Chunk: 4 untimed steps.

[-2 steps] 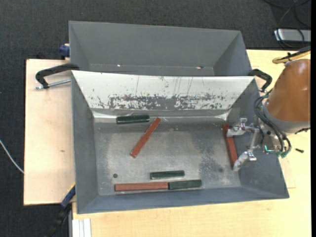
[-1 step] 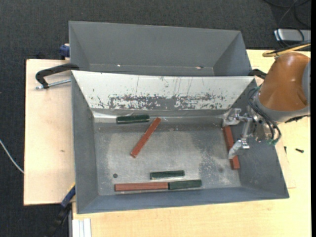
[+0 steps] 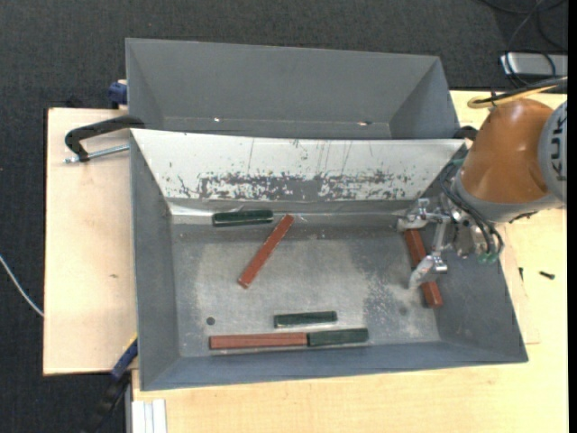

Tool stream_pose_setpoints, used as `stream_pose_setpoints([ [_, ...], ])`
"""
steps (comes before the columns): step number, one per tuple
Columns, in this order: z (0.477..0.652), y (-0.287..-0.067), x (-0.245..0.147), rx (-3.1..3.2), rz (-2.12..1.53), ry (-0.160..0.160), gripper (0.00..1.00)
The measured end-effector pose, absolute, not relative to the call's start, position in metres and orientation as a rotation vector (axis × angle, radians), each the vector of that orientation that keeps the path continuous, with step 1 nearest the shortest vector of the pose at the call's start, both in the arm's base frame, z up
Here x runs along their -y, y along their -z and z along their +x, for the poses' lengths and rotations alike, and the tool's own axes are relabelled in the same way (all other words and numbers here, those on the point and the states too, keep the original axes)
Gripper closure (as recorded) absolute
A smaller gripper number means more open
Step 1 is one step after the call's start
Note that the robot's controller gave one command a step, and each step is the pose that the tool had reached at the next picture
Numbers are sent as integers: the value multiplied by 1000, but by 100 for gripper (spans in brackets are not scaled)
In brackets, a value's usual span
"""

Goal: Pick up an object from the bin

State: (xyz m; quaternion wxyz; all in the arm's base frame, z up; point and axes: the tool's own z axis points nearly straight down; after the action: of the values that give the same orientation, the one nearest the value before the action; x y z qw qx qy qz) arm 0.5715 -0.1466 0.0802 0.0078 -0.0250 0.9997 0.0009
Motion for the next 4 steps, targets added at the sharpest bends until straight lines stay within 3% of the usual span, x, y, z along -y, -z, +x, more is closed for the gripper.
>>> stream_pose_setpoints([
  [1, 564, -121, 149, -3143, -30, -4, 0],
  [2, 582, -132, 151, -3126, -120, 5, 0],
  [3, 591, -92, 146, -3100, -486, 0, 0],
  [4, 590, -93, 147, -3087, -556, 0, 0],
])
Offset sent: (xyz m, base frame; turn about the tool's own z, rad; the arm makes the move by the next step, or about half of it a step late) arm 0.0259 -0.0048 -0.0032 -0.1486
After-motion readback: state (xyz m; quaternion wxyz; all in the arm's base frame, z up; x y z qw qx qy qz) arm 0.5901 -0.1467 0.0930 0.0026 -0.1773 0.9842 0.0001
